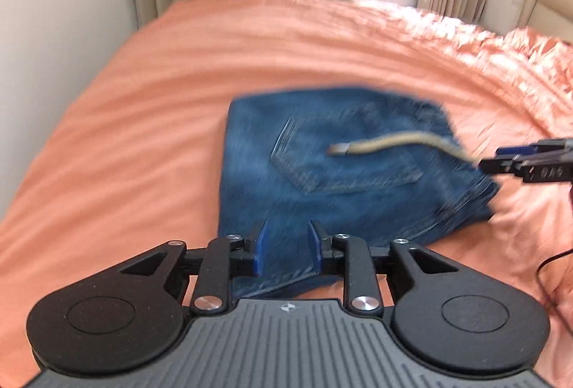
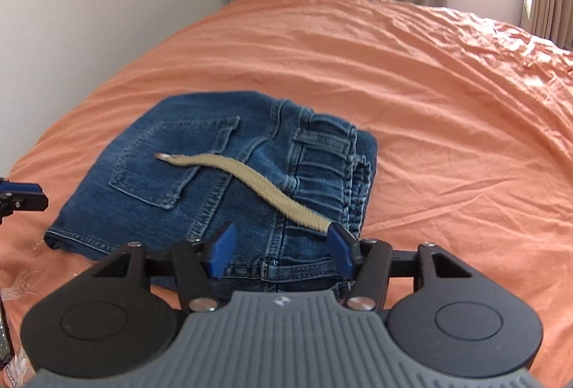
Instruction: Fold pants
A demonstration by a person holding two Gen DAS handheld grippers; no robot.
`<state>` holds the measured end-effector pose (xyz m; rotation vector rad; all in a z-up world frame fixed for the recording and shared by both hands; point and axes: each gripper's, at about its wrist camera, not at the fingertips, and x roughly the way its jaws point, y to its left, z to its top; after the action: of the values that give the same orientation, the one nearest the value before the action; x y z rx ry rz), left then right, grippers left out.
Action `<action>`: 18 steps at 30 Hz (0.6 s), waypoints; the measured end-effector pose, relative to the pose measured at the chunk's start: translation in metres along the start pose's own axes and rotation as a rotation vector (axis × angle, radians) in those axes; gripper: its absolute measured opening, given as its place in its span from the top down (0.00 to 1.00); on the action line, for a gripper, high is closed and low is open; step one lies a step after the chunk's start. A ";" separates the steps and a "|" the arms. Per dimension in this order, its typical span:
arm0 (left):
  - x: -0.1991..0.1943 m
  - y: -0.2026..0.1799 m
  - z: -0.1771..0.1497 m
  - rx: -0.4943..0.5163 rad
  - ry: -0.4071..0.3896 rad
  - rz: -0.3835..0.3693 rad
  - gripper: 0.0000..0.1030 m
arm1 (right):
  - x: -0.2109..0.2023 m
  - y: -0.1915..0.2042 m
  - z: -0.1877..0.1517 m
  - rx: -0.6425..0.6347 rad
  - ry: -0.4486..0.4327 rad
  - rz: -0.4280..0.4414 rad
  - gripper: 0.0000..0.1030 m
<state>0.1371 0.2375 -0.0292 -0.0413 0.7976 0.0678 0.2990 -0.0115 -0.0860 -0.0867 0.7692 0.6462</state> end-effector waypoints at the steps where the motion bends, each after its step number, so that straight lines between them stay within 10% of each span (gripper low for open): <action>1: -0.013 -0.007 0.006 0.006 -0.029 0.001 0.66 | -0.015 0.002 0.004 -0.015 -0.033 0.001 0.48; 6: -0.079 -0.050 0.044 0.020 -0.217 0.035 0.55 | -0.097 0.012 0.034 -0.074 -0.206 -0.012 0.37; 13: -0.172 -0.121 0.070 0.023 -0.445 0.088 0.01 | -0.211 0.029 0.044 -0.090 -0.405 -0.040 0.21; 18: -0.200 -0.167 0.054 0.024 -0.540 0.143 0.00 | -0.262 0.041 0.011 -0.101 -0.472 -0.067 0.21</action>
<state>0.0494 0.0655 0.1535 0.0562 0.2604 0.1961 0.1421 -0.1091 0.1042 -0.0484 0.2774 0.6106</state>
